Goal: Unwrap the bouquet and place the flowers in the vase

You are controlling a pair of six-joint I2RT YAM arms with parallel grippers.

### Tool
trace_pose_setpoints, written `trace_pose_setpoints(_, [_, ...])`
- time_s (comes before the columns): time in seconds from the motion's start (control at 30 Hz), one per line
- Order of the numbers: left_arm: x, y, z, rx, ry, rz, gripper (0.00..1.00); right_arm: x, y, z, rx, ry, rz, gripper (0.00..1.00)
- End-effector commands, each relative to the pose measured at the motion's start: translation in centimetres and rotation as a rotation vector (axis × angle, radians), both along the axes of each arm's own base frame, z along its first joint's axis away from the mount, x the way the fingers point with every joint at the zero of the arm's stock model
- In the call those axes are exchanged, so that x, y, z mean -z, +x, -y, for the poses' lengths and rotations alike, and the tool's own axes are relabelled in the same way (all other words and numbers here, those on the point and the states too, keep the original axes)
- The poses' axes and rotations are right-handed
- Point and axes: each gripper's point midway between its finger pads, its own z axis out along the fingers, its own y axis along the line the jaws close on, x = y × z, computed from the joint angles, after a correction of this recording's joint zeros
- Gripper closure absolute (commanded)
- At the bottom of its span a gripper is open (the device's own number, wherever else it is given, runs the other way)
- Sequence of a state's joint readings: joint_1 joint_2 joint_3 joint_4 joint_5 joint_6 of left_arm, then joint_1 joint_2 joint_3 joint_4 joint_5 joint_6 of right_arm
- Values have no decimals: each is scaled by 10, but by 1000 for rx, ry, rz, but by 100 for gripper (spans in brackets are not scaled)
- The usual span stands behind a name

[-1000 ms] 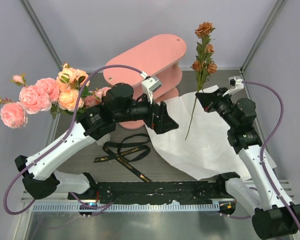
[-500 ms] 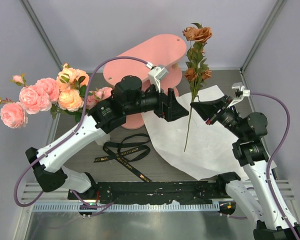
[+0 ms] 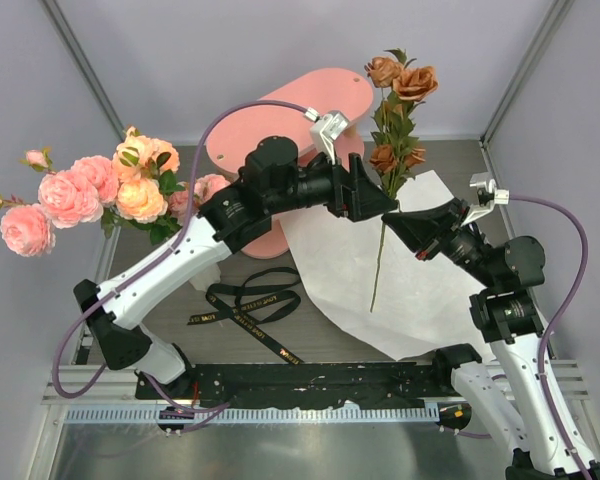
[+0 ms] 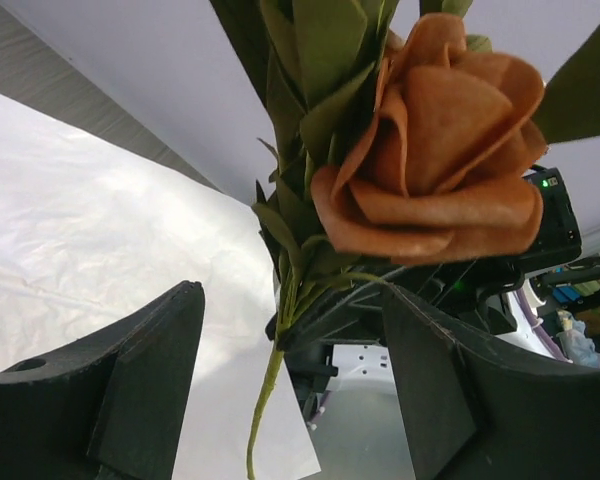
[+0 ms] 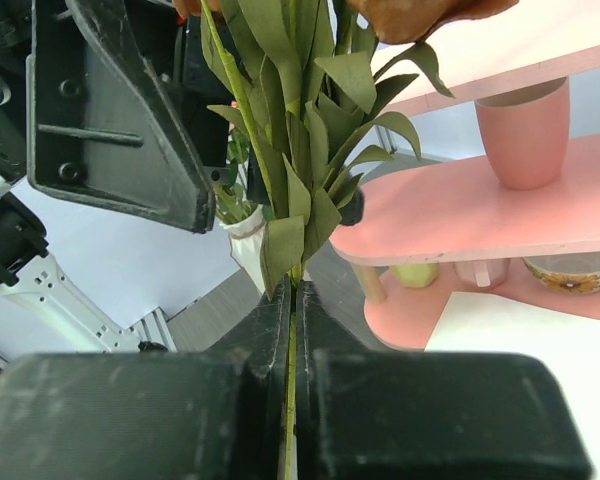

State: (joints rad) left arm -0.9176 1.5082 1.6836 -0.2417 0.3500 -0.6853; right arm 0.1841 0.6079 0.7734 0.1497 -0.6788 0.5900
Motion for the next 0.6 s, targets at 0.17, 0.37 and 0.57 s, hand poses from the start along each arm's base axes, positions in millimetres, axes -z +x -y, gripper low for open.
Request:
trace_pose_setpoints(0.17, [-48, 2, 5, 40, -130, 53, 40, -9, -11, -5, -54, -3, 34, 99])
trace_pose_setpoints(0.37, [-49, 10, 2, 20, -137, 54, 52, -2, -10, -7, -65, -11, 21, 99])
trace_pose_setpoints(0.57, [-49, 10, 5, 42, -146, 56, 66, 0, -8, -9, -73, -20, 19, 99])
